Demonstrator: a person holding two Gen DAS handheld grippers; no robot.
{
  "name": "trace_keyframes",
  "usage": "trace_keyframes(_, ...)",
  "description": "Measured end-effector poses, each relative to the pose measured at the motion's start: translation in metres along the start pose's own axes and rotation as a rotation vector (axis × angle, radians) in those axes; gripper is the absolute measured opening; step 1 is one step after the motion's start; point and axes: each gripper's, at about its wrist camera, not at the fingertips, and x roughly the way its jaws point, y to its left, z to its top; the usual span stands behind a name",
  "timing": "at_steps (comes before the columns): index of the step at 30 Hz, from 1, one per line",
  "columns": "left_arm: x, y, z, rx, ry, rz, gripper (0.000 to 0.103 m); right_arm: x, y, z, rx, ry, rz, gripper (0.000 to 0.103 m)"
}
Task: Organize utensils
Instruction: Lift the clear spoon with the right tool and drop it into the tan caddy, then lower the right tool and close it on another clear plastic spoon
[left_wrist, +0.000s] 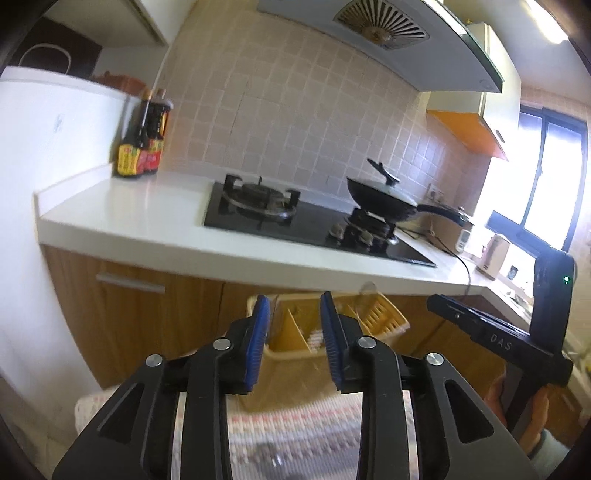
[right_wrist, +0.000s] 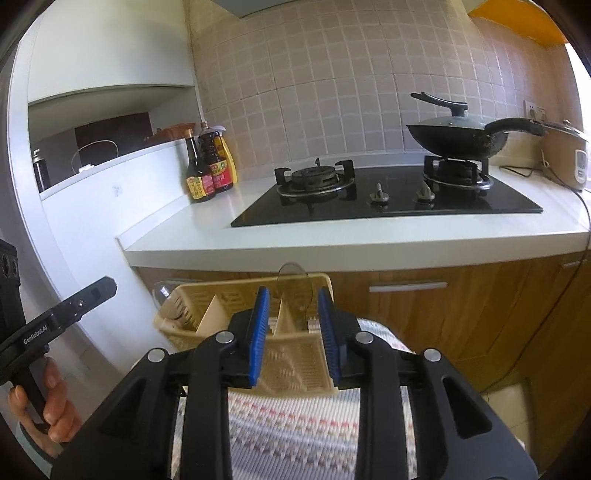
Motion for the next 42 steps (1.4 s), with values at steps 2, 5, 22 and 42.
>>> trace_keyframes(2, -0.008, -0.002, -0.004, -0.015, 0.061, -0.012, 0.029, -0.012, 0.0, -0.002, 0.007, 0.017, 0.005, 0.025)
trace_keyframes(5, -0.015, -0.004, -0.017, -0.029, 0.165, -0.018, 0.029, -0.032, 0.002, -0.012, 0.01, 0.064, 0.003, 0.029)
trace_keyframes(22, 0.031, 0.013, -0.148, -0.232, 0.758, -0.14, 0.025, -0.02, -0.003, -0.145, 0.113, 0.711, 0.022, 0.036)
trace_keyframes(42, 0.072, -0.018, -0.16, -0.015, 0.788, 0.069, 0.016, 0.004, 0.003, -0.165, 0.106, 0.825, 0.052, 0.03)
